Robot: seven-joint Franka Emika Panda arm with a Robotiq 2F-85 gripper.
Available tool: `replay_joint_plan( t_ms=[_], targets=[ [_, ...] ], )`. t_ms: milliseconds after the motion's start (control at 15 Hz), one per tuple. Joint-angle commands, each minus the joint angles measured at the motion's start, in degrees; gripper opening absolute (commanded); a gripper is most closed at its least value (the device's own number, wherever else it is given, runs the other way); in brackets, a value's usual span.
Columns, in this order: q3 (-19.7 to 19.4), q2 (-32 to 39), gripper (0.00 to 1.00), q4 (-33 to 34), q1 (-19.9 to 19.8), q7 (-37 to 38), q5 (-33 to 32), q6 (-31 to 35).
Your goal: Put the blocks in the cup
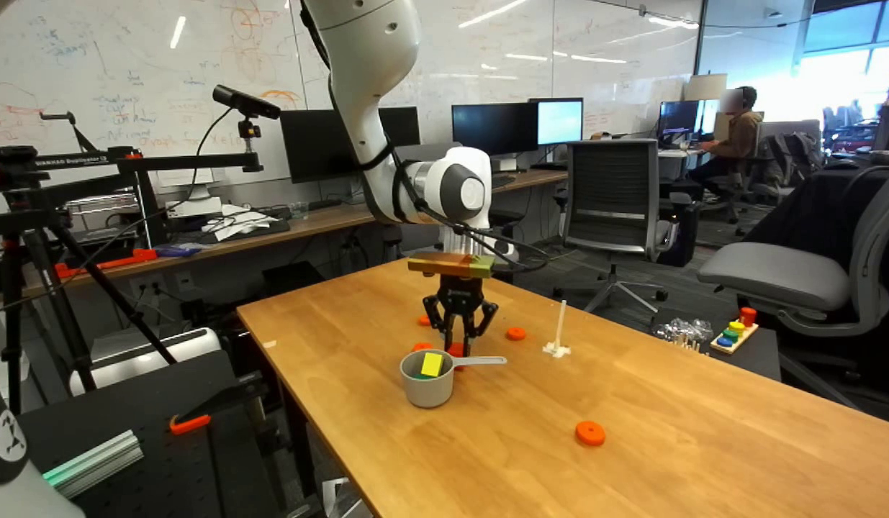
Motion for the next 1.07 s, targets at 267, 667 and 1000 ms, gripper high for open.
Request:
replay_joint_plan(
  t_ms=[267, 667, 1000],
  targets=[
    [0.44, -7.81, 0.08, -1.43, 2.64, -2.60, -3.79, -3.40],
    [0.44, -13.70, 0.08, -6.71, 2.92, -3.80, -6.25, -8.58],
    [0.73, -16.16, 0.08, -13.02, 1.95, -4.43, -6.73, -9.91]
  ],
)
